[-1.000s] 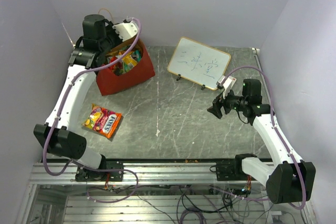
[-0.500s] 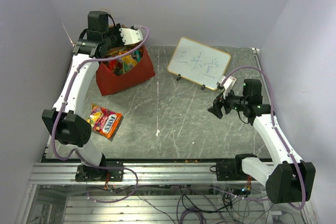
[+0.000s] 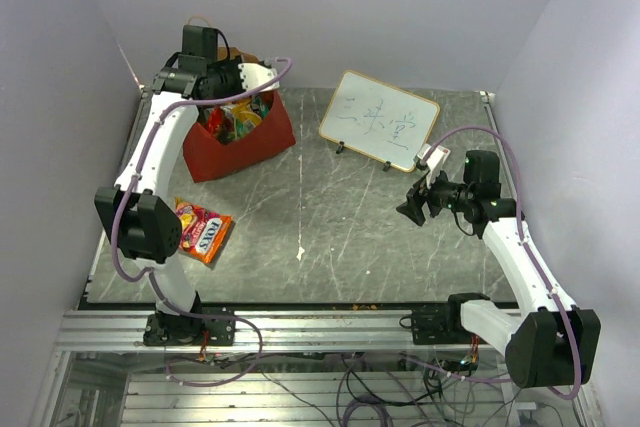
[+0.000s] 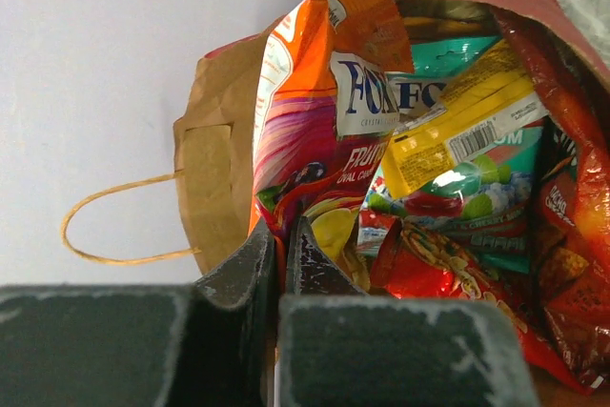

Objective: Place the snacks into the paper bag
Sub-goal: Place the snack in the paper bag.

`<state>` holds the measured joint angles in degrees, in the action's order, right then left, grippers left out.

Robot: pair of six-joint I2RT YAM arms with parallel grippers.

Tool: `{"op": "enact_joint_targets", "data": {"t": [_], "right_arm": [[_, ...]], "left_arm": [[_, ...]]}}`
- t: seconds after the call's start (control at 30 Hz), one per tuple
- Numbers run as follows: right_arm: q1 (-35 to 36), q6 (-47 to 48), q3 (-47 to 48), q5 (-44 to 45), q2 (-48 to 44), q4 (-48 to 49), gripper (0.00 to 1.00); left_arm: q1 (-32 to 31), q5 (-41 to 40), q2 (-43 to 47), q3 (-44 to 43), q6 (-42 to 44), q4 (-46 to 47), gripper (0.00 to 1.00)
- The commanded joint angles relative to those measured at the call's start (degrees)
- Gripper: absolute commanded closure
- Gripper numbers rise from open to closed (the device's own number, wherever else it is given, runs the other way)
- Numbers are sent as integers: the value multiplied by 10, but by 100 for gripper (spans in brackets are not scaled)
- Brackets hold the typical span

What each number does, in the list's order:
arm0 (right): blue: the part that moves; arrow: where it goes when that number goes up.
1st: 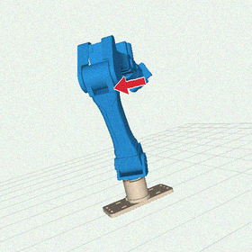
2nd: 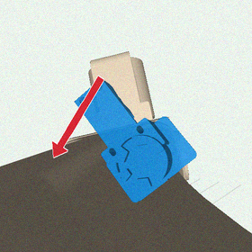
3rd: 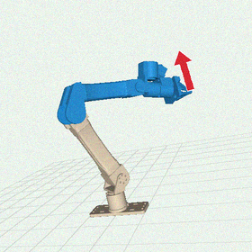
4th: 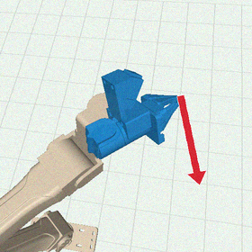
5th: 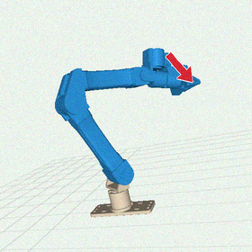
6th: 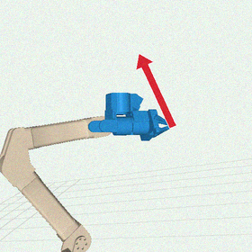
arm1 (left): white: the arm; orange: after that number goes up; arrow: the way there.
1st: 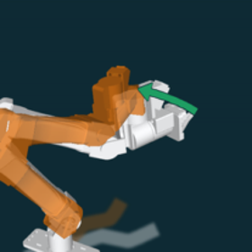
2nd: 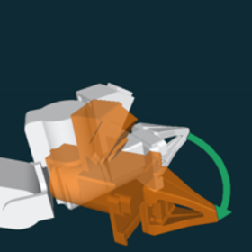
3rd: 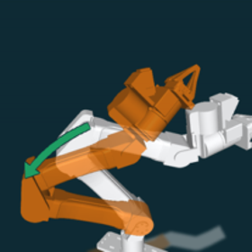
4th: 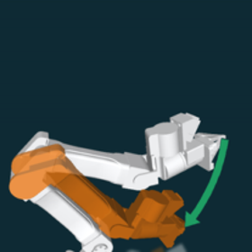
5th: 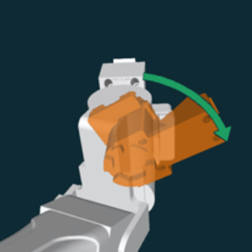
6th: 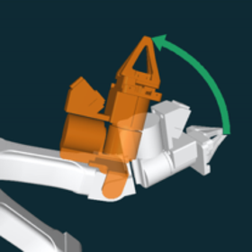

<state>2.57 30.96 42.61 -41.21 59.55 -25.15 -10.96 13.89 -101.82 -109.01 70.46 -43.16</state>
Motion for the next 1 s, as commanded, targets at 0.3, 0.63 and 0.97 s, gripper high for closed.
{"op": "enact_joint_targets", "data": {"t": [0.3,0.63,0.97], "right_arm": [[-7,12,-8,-11,-1,-8,24],[-8,14,-9,-10,0,-7,23],[-8,15,-10,-12,0,-8,23]], "left_arm": [[6,-8,-28,1,-2,58,93],[10,-21,-26,27,1,56,82],[10,-47,29,64,-96,80,63]]}}
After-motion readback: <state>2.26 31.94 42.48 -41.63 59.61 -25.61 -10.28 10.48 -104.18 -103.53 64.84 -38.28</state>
